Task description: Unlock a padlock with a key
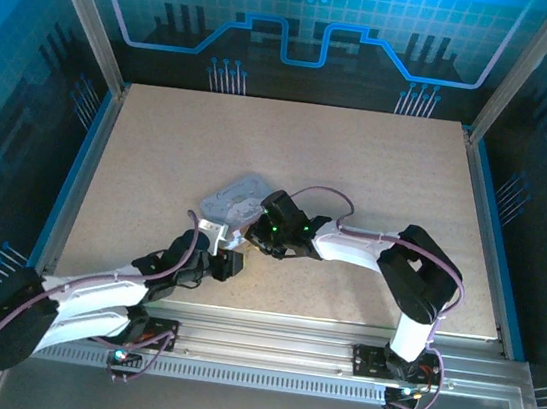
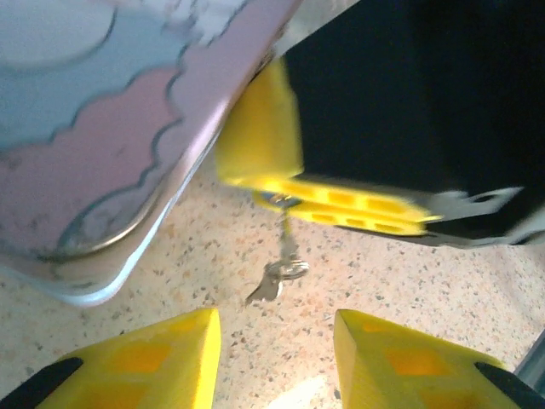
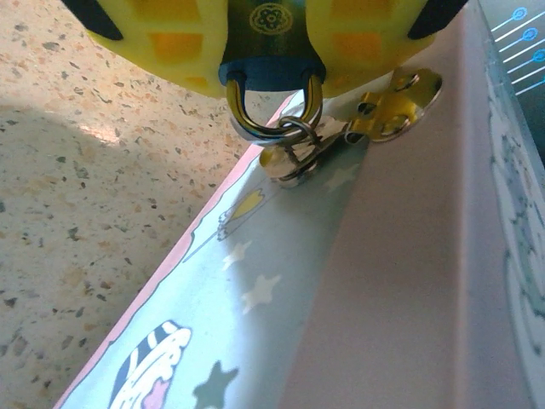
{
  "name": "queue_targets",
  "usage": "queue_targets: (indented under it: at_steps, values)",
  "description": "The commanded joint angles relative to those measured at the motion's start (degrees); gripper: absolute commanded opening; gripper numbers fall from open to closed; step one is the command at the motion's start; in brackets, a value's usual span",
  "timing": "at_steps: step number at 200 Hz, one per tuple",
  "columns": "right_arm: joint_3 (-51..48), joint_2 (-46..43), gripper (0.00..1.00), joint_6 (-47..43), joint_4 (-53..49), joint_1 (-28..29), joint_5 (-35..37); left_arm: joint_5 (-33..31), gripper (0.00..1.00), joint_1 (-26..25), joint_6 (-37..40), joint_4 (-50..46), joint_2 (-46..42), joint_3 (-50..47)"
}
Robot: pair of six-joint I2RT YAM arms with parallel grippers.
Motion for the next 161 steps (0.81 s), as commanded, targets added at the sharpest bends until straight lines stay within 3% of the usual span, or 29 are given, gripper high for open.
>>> queue_targets:
  at_steps: [1,68,161]
  values:
    - [-0.27,0.04,0.00,0.79,1.75,0.54,0.47,4.38,0.35,0.97,-4.76,8.71,2.55,-0.75]
    - [-0.32,0.48,0.00,1.59,2.69,0.52,0.03,-0.01,0.21,1.37,-5.20,13.01,2.12,-2.87]
    - [-0.97,0.63,0.00,2.49,3.85,0.51,-0.52,1.50,0.25,2.69,-6.07,20.52,7.30,-3.17]
